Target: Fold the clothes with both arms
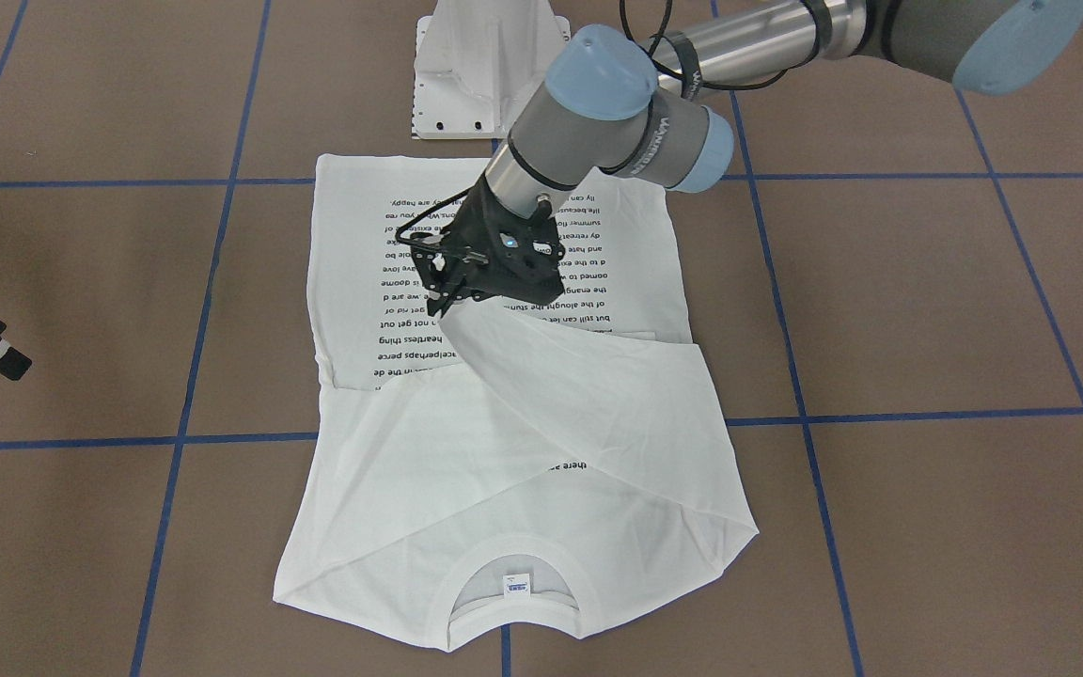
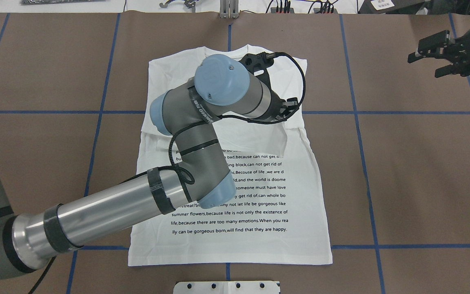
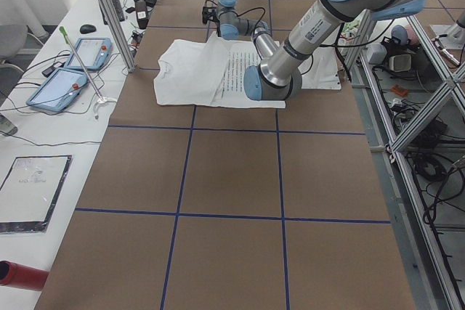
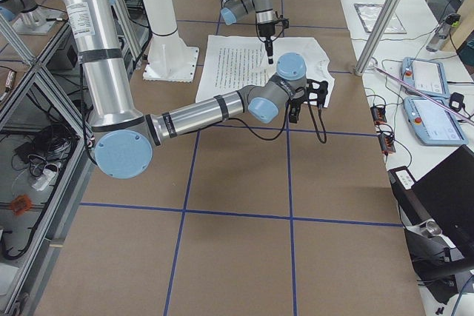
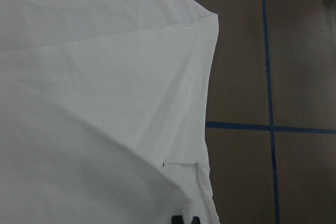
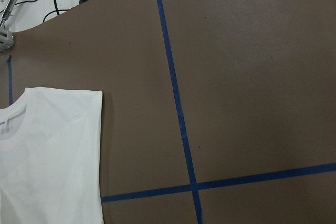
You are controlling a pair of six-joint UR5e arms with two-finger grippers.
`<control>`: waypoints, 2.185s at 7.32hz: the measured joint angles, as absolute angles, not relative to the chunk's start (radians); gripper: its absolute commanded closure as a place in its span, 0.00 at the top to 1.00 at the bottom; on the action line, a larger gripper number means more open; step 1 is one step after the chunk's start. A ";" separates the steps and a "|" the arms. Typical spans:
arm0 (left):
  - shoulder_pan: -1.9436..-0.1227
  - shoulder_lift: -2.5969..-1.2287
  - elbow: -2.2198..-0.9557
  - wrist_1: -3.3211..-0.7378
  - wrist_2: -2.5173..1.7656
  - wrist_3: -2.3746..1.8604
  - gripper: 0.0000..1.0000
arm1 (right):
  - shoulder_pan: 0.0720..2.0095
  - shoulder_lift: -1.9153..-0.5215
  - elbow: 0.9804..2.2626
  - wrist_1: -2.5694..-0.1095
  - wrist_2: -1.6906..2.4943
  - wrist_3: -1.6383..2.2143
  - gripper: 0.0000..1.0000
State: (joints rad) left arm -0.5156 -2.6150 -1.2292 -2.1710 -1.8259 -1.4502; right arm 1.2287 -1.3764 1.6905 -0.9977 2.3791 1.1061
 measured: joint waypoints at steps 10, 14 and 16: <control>-0.503 -2.574 -1.261 -2.183 -1.760 -1.473 0.79 | 1.112 -1.386 1.764 -0.999 2.273 1.299 0.99; -0.633 -2.178 -1.695 -2.077 -1.863 -1.212 0.74 | 0.591 -1.471 2.069 -1.077 1.801 1.778 0.97; -0.702 -2.060 -1.751 -2.092 -1.942 -1.180 0.75 | 0.279 -1.493 2.156 -1.210 1.486 1.940 0.93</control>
